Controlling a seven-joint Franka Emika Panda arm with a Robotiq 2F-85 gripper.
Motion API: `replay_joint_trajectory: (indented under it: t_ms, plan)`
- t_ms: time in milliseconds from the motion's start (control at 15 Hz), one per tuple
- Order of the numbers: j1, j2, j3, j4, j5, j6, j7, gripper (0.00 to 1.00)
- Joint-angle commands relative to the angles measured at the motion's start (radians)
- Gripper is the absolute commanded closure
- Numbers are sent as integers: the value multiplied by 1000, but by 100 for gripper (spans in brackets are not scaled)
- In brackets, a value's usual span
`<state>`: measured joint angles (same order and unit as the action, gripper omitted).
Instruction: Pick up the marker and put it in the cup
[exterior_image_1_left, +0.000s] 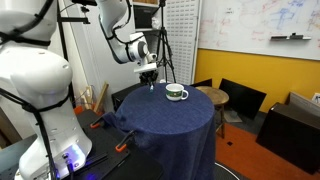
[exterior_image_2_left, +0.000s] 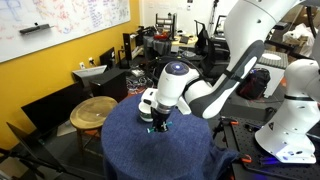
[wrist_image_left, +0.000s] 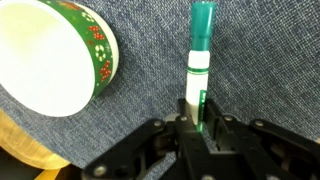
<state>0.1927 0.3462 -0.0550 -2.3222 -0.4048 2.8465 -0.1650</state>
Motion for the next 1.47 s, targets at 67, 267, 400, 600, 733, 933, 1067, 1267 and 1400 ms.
replay_joint_trajectory:
  t_ms: [67, 267, 400, 600, 733, 933, 1067, 1267, 1400]
  plan:
    - [15, -68, -20, -26, -66, -17, 63, 95]
    - [32, -83, -50, -29, -111, 2, 101, 95]
    - [40, -92, -75, -28, -155, 12, 143, 95]
    - [54, -104, -109, -25, -214, 13, 202, 95]
    - [61, -109, -133, -21, -261, 18, 249, 95]
    - [63, -111, -158, -15, -311, 29, 301, 95]
    - [69, -111, -182, -9, -357, 37, 354, 95]
    - [75, -112, -212, 0, -423, 43, 432, 95]
    - [79, -111, -233, 9, -480, 47, 496, 95]
